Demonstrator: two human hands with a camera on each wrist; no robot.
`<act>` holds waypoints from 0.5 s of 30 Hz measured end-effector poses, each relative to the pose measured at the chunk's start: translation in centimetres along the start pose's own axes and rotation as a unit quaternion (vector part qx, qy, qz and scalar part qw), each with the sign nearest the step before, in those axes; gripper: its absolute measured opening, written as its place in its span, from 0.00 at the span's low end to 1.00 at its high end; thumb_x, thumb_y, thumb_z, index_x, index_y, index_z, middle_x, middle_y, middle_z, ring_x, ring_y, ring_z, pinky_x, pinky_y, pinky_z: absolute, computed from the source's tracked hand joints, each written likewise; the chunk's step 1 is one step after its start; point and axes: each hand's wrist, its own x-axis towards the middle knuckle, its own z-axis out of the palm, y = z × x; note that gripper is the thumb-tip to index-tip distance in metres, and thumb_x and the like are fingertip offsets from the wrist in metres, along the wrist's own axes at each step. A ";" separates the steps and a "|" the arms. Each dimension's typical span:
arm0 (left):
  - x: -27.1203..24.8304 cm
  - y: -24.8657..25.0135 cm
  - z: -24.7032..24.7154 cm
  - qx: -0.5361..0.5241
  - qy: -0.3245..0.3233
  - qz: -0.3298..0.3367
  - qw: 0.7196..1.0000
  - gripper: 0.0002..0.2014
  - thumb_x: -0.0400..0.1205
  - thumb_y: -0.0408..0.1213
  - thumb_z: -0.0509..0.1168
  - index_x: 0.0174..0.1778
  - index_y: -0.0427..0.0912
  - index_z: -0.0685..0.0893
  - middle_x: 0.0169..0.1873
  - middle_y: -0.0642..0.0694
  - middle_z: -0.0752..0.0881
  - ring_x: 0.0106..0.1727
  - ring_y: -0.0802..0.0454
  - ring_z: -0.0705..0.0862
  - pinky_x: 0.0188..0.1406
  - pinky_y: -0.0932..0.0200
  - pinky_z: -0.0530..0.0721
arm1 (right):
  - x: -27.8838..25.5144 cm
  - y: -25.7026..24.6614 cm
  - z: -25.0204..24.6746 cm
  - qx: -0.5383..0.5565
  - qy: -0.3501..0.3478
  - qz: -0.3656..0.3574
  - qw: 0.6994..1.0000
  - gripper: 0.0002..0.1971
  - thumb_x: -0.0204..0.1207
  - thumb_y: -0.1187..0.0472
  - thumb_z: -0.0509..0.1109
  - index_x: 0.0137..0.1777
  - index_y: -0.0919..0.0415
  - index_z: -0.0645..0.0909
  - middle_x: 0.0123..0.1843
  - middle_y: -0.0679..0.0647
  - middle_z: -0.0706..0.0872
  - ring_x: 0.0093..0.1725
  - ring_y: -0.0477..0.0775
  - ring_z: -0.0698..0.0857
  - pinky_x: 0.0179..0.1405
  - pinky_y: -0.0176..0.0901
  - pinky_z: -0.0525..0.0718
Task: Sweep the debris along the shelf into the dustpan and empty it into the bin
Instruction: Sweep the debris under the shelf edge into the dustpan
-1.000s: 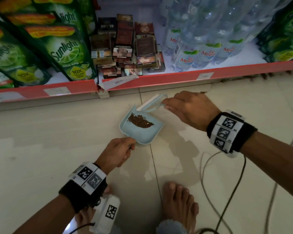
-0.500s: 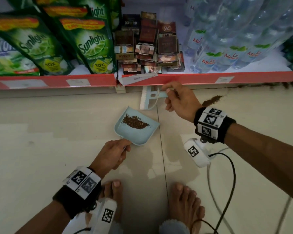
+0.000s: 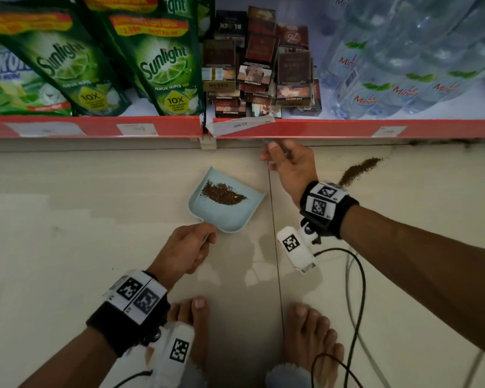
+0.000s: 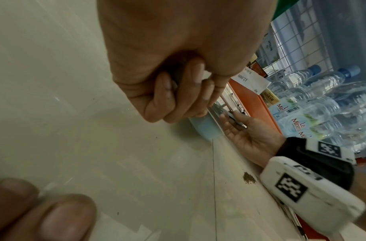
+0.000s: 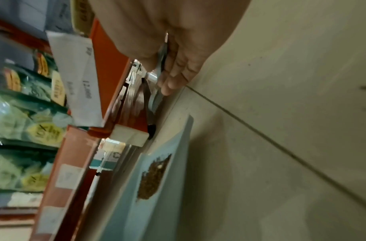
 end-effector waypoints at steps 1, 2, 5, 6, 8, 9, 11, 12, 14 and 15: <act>0.1 0.1 0.0 0.000 -0.001 -0.001 1.000 0.15 0.81 0.41 0.59 0.30 0.41 0.78 0.14 0.50 0.67 0.14 0.56 0.60 0.15 0.68 0.57 | 0.5 0.2 0.2 -0.021 0.000 -0.008 1.000 0.09 0.85 0.62 0.66 0.59 0.62 0.85 0.46 0.55 0.90 0.43 0.46 0.89 0.41 0.38 0.86; 0.2 0.3 0.1 0.000 -0.002 -0.001 1.000 0.15 0.82 0.41 0.59 0.30 0.41 0.78 0.13 0.50 0.67 0.14 0.56 0.61 0.16 0.68 0.56 | 0.9 0.3 0.4 -0.046 -0.001 -0.018 0.999 0.09 0.84 0.61 0.67 0.56 0.64 0.86 0.44 0.55 0.90 0.40 0.45 0.88 0.39 0.37 0.85; 0.5 0.6 0.3 -0.002 -0.005 0.002 1.000 0.15 0.82 0.41 0.59 0.30 0.41 0.78 0.13 0.50 0.67 0.14 0.56 0.61 0.16 0.68 0.56 | 1.5 0.2 0.3 -0.146 -0.025 -0.073 0.986 0.09 0.83 0.60 0.68 0.55 0.63 0.88 0.34 0.55 0.87 0.32 0.46 0.83 0.34 0.38 0.84; 0.6 0.7 0.4 -0.003 -0.007 0.003 1.000 0.15 0.82 0.41 0.59 0.30 0.40 0.78 0.13 0.50 0.67 0.13 0.56 0.61 0.15 0.69 0.57 | 1.5 0.0 0.0 -0.197 -0.042 -0.103 0.974 0.10 0.83 0.60 0.68 0.56 0.62 0.88 0.34 0.59 0.86 0.32 0.48 0.82 0.35 0.42 0.84; 0.6 0.8 0.6 -0.004 -0.011 0.006 1.000 0.14 0.81 0.41 0.59 0.30 0.40 0.78 0.13 0.50 0.67 0.13 0.55 0.60 0.15 0.69 0.57 | 0.9 -0.3 -1.6 -0.310 -0.076 -0.156 0.935 0.13 0.83 0.59 0.66 0.63 0.58 0.87 0.38 0.61 0.89 0.35 0.55 0.84 0.42 0.44 0.84; 0.7 0.9 0.7 -0.002 -0.015 0.006 1.000 0.14 0.81 0.40 0.59 0.30 0.40 0.78 0.13 0.49 0.67 0.13 0.55 0.60 0.15 0.69 0.57 | 0.5 -0.5 -2.8 -0.362 -0.088 -0.174 0.912 0.14 0.83 0.59 0.66 0.66 0.57 0.86 0.40 0.61 0.91 0.35 0.59 0.86 0.44 0.47 0.86; 0.7 0.8 0.8 0.000 -0.021 0.006 1.000 0.14 0.81 0.40 0.59 0.30 0.40 0.78 0.13 0.49 0.67 0.13 0.56 0.60 0.15 0.70 0.57 | -0.7 -0.9 -5.7 -0.461 -0.116 -0.209 0.855 0.14 0.84 0.58 0.64 0.65 0.57 0.86 0.40 0.64 0.91 0.36 0.67 0.87 0.41 0.54 0.86; 0.7 0.7 0.8 0.001 -0.023 0.006 1.000 0.14 0.81 0.40 0.58 0.30 0.40 0.78 0.13 0.49 0.67 0.13 0.56 0.60 0.15 0.69 0.56 | -1.4 -1.1 -7.2 -0.511 -0.129 -0.218 0.822 0.14 0.85 0.57 0.62 0.64 0.57 0.86 0.39 0.65 0.90 0.37 0.69 0.87 0.39 0.55 0.85; 0.8 0.4 0.6 0.004 -0.026 0.007 1.000 0.15 0.81 0.40 0.58 0.30 0.40 0.77 0.13 0.49 0.68 0.13 0.56 0.60 0.15 0.69 0.57 | -2.6 -1.7 -9.7 -0.575 -0.141 -0.219 0.776 0.16 0.86 0.54 0.58 0.62 0.58 0.84 0.39 0.65 0.88 0.37 0.69 0.86 0.37 0.55 0.83; 0.8 0.3 0.6 0.006 -0.028 0.007 1.000 0.15 0.81 0.40 0.58 0.30 0.40 0.77 0.13 0.49 0.68 0.13 0.56 0.60 0.15 0.69 0.57 | -3.0 -2.2 -10.5 -0.577 -0.139 -0.218 0.775 0.17 0.86 0.53 0.57 0.60 0.59 0.84 0.38 0.64 0.87 0.37 0.69 0.85 0.36 0.55 0.83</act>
